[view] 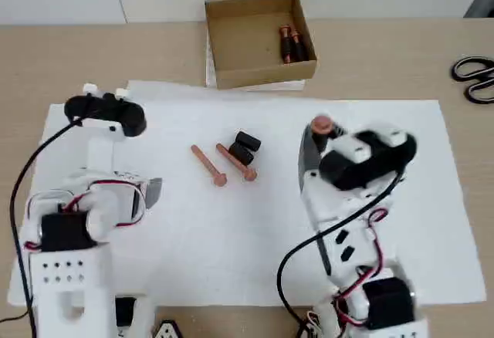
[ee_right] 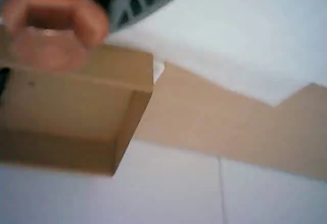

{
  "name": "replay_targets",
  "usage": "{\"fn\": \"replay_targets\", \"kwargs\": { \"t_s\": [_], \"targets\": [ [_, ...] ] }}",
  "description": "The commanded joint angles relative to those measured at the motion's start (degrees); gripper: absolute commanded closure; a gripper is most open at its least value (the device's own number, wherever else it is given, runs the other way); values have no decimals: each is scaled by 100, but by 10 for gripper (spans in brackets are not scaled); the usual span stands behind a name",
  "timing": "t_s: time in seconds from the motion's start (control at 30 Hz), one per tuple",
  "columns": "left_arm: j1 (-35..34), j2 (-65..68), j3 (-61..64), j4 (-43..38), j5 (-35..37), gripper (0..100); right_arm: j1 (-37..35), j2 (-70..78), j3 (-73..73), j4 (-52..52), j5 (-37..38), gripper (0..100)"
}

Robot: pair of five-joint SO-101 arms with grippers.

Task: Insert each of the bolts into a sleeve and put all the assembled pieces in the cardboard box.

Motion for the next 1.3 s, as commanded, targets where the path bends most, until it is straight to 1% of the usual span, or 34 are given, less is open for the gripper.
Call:
{"fn": "replay_targets", "kwargs": {
  "t_s": [0.0, 0.17, 0.3, 0.47, 0.63, 0.73, 0.97, 1.27],
  "targets": [
    [-123, 176, -242, 0, -18, 754, 66, 1930, -2400, 22, 62, 995],
    [-123, 176, -224, 26, -18, 754, 75, 4400, -4782, -13, 53, 995],
    [-123, 176, -224, 299, -26, 754, 321, 6229, -6277, -66, 44, 995],
    [-132, 176, -215, 404, -26, 755, 822, 8409, -7631, -866, 44, 995],
    [-132, 176, -215, 404, -26, 755, 945, 10193, -8563, -1763, 44, 995],
    [-132, 176, -215, 404, -18, 755, 848, 11064, -9169, -2141, 53, 995],
    [-123, 176, -215, 396, -9, 755, 303, 12523, -10576, -2193, 53, 995],
    [-97, 176, -207, 396, 0, 755, 207, 14114, -12185, -2149, 53, 991]
  ]
}}
